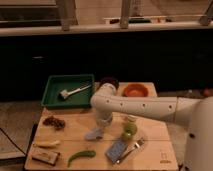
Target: Wipe table surface with towel
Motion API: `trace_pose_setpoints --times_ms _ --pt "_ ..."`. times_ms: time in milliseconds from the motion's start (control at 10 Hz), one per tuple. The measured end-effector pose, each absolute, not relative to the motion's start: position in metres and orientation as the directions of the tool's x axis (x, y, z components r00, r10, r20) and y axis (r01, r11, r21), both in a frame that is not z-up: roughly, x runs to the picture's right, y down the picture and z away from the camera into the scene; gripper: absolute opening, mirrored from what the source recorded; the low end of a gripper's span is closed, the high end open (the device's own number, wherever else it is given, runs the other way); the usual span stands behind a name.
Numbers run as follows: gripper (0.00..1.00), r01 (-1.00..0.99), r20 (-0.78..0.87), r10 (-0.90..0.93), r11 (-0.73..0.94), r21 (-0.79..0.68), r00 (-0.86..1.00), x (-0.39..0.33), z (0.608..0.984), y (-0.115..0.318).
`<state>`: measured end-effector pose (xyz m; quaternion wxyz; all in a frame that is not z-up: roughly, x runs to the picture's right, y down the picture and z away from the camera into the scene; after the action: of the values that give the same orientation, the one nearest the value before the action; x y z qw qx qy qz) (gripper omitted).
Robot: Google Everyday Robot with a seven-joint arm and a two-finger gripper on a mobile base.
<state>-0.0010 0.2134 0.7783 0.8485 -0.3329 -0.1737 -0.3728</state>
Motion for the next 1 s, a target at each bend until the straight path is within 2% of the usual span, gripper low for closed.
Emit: trace_pose_setpoints --times_ms 300,600,1000 --pt "0.01 0.725 0.498 -0.528 0.526 -0.444 0.688 0.001 0.797 0.194" --pt "0.01 0.737 0.506 -0.537 0.525 -0.425 0.675 -0.033 0.814 0.184" --pt "0.01 0.844 0.631 -0.566 0.422 -0.331 0.53 -0.089 0.805 0.206"
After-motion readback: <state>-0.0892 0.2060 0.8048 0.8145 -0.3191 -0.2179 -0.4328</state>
